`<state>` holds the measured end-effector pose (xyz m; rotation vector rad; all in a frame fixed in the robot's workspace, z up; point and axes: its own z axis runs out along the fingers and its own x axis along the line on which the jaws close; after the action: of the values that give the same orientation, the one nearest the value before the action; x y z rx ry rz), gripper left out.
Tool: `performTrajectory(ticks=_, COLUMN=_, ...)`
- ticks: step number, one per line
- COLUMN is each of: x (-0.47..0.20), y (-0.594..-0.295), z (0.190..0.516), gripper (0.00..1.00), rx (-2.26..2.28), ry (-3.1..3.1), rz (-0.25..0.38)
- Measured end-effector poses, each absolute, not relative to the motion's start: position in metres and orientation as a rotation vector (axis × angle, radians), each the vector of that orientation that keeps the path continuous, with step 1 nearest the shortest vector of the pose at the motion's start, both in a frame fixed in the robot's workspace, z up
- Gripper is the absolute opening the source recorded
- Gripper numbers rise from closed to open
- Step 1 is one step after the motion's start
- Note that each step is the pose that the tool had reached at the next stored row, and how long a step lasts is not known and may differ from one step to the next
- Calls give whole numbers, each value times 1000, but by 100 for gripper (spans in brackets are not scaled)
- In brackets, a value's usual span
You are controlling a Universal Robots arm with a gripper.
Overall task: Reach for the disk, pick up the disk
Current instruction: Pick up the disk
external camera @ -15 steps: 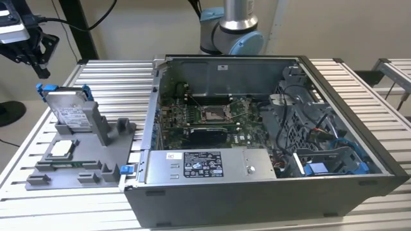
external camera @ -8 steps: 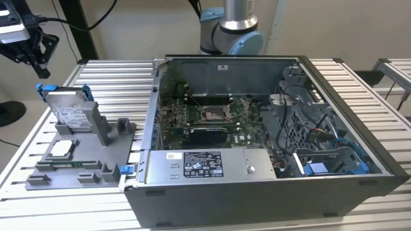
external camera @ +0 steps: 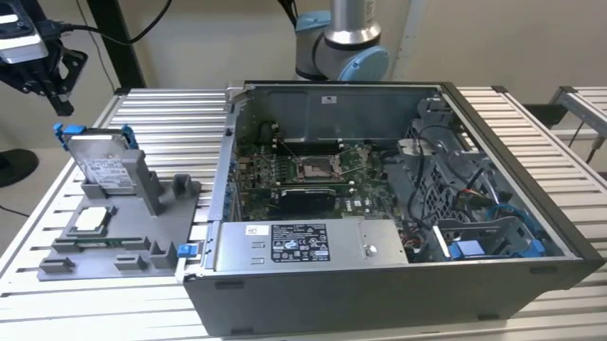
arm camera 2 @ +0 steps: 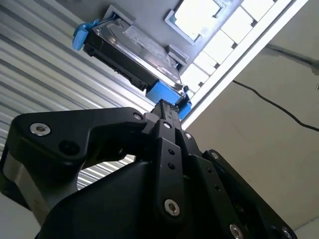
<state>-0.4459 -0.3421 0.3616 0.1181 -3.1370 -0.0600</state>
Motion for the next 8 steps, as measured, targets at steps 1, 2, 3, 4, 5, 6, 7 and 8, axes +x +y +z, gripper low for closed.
performTrajectory(ticks=1, x=-446, y=-342, z=362, gripper=0, rx=133, ry=-3136, rz=-60)
performTrajectory(ticks=2, x=-446, y=-342, z=362, gripper=0, rx=148, ry=-3135, rz=-60)
performTrajectory(ticks=3, x=-446, y=-342, z=362, gripper=0, rx=166, ry=-3134, rz=-60)
performTrajectory(ticks=4, x=-446, y=-342, z=362, gripper=0, rx=184, ry=-3133, rz=-60)
performTrajectory(ticks=5, x=-446, y=-342, z=362, gripper=0, rx=203, ry=-3132, rz=-60)
performTrajectory(ticks=6, x=-446, y=-342, z=362, gripper=0, rx=222, ry=-3130, rz=-60)
performTrajectory(ticks=7, x=-446, y=-342, z=362, gripper=0, rx=240, ry=-3128, rz=-60)
performTrajectory(ticks=8, x=-446, y=-342, z=362, gripper=0, rx=260, ry=-3127, rz=-60)
